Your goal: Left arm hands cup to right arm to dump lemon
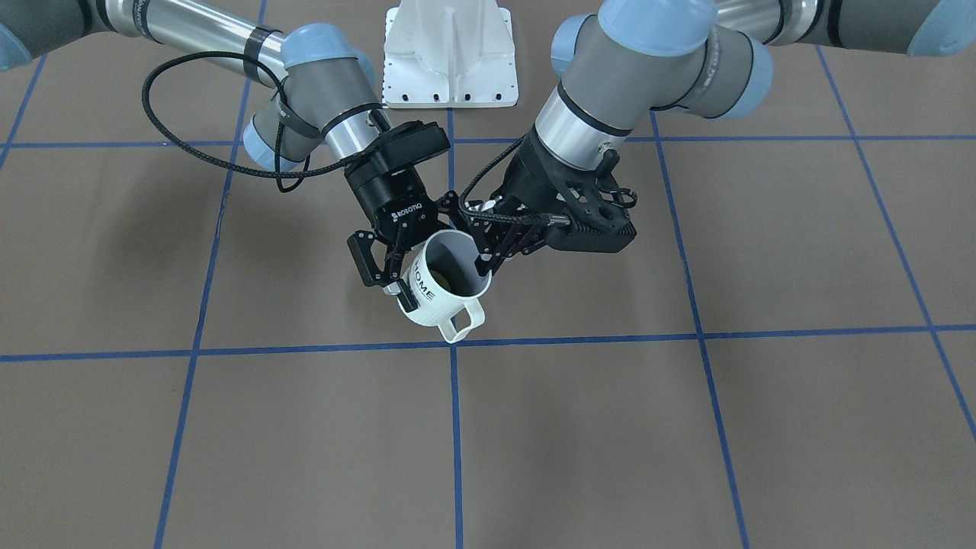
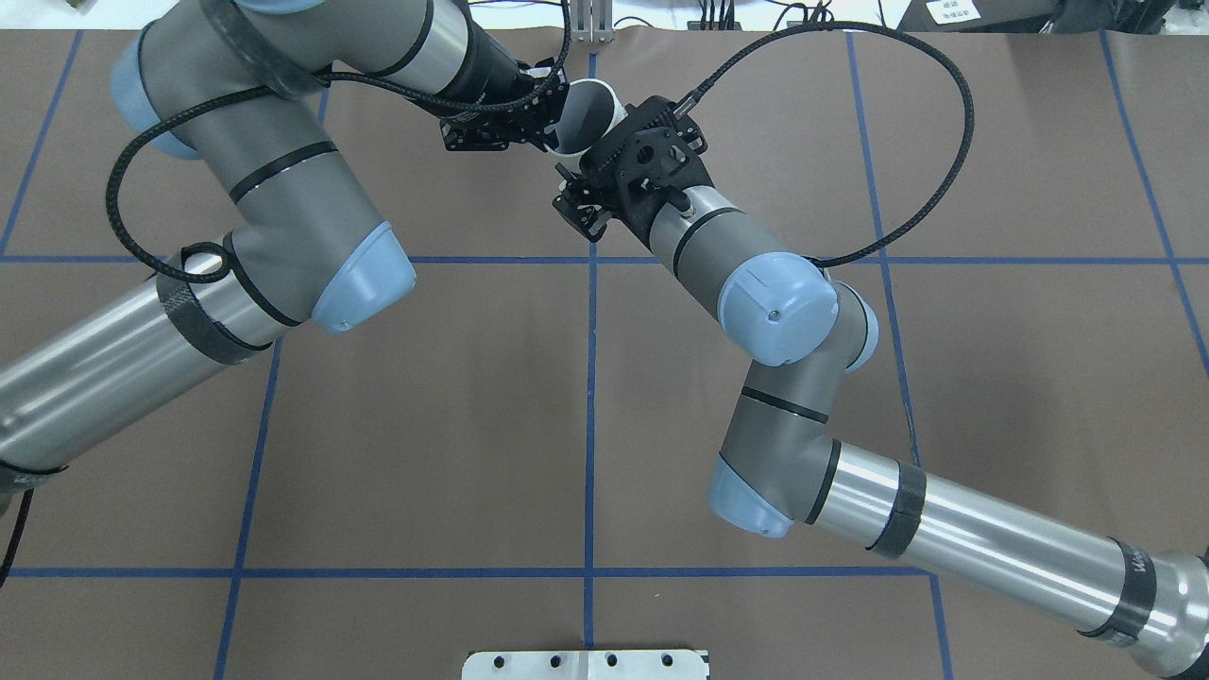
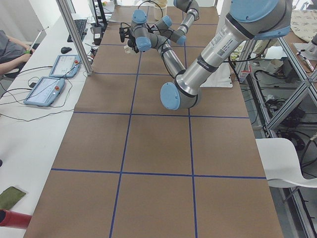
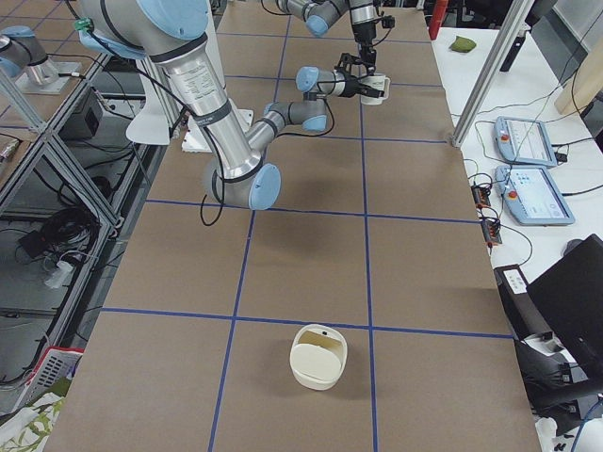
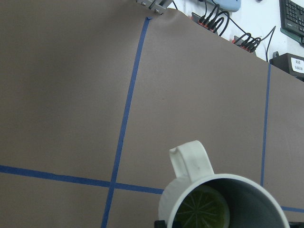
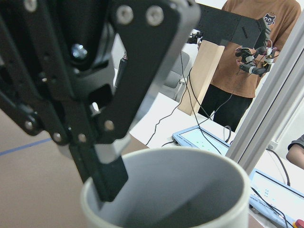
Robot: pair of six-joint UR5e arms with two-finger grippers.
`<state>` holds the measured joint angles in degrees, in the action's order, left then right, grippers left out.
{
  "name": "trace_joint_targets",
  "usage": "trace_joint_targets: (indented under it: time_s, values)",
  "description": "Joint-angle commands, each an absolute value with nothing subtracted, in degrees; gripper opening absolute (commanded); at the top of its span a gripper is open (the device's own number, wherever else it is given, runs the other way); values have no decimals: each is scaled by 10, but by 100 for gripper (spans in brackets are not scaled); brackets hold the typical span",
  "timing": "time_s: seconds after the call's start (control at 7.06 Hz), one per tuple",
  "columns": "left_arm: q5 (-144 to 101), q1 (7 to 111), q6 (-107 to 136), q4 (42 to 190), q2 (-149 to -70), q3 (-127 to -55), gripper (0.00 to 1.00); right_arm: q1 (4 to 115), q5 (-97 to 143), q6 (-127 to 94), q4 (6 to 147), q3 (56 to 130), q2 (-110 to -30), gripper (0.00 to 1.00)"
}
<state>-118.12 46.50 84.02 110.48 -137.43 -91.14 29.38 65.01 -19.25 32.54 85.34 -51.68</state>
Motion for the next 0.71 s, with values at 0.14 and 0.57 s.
trace_joint_targets:
  time_s: [0.14, 0.57]
  values:
    - [-1183, 464, 839, 1105, -1375, -911, 33, 291, 641, -192, 327, 853, -516, 59]
    - [-1191, 468, 831, 1104, -1369, -921, 100, 288, 640, -192, 327, 853, -519, 37]
